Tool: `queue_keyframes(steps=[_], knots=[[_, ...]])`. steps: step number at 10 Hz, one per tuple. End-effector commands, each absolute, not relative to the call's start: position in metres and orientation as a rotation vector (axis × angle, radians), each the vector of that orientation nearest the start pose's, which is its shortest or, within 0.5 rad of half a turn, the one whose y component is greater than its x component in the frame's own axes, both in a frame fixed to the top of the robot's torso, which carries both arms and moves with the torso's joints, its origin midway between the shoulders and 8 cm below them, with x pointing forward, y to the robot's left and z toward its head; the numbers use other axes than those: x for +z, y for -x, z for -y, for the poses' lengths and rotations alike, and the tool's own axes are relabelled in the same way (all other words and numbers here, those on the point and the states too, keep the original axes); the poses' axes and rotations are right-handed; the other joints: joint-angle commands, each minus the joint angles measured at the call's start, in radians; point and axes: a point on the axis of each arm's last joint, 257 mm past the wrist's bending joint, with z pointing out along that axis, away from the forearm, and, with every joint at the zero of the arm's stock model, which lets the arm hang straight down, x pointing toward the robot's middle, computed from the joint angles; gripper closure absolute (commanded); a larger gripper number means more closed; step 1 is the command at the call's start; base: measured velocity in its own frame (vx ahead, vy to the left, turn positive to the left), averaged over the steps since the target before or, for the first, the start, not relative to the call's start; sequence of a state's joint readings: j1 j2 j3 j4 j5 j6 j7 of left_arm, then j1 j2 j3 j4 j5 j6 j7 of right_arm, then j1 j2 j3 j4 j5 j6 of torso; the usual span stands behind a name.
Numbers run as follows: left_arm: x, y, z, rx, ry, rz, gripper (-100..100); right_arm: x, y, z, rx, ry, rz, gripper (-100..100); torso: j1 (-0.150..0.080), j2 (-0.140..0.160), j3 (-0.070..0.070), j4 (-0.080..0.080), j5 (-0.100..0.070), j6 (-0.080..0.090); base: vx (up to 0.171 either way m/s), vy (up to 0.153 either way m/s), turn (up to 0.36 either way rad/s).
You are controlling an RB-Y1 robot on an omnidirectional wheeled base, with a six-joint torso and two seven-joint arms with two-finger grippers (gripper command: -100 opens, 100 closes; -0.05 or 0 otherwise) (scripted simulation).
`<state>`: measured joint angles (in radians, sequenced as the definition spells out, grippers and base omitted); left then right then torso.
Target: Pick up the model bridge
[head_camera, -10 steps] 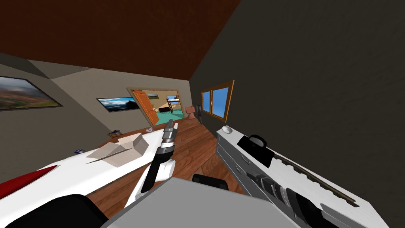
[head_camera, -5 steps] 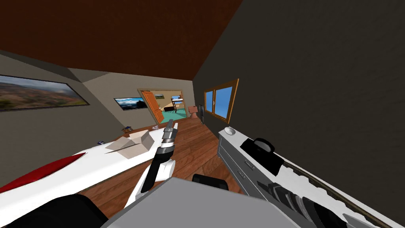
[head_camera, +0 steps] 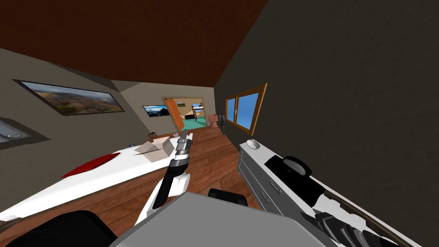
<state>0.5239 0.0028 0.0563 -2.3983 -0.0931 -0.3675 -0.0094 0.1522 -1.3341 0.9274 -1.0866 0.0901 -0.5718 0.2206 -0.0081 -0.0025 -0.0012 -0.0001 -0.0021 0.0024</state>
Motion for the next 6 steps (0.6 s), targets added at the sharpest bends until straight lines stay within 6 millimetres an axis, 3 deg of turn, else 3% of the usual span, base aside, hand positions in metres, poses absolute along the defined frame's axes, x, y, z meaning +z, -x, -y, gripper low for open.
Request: queue_keyframes(steps=[1,2,4,6], knots=[[0.044,-0.338,-0.29,-1.153,0.619,-0.687,0,-0.44,-0.183,0.563,0.203,0.274,-2.677,-100,0.0,0.0,0.0,0.0,0.0,0.0,0.012,-0.089,0.246],[0.044,-0.338,-0.29,-1.153,0.619,-0.687,0,-0.439,-0.183,0.567,0.192,0.271,-2.68,-100,-0.001,0.0,0.0,0.0,0.0,-0.001,0.004,-0.077,0.128],[0.044,-0.338,-0.29,-1.153,0.619,-0.687,0,-0.427,-0.152,0.623,0.044,0.322,-2.771,-100,0.0,0.0,0.0,0.0,0.001,-0.001,0.007,-0.082,0.267],[0.044,-0.338,-0.29,-1.153,0.619,-0.687,0,-0.414,-0.123,0.664,-0.07,0.361,-2.847,-100,-0.003,0.0,0.0,0.0,0.0,-0.001,0.011,-0.162,0.271]])
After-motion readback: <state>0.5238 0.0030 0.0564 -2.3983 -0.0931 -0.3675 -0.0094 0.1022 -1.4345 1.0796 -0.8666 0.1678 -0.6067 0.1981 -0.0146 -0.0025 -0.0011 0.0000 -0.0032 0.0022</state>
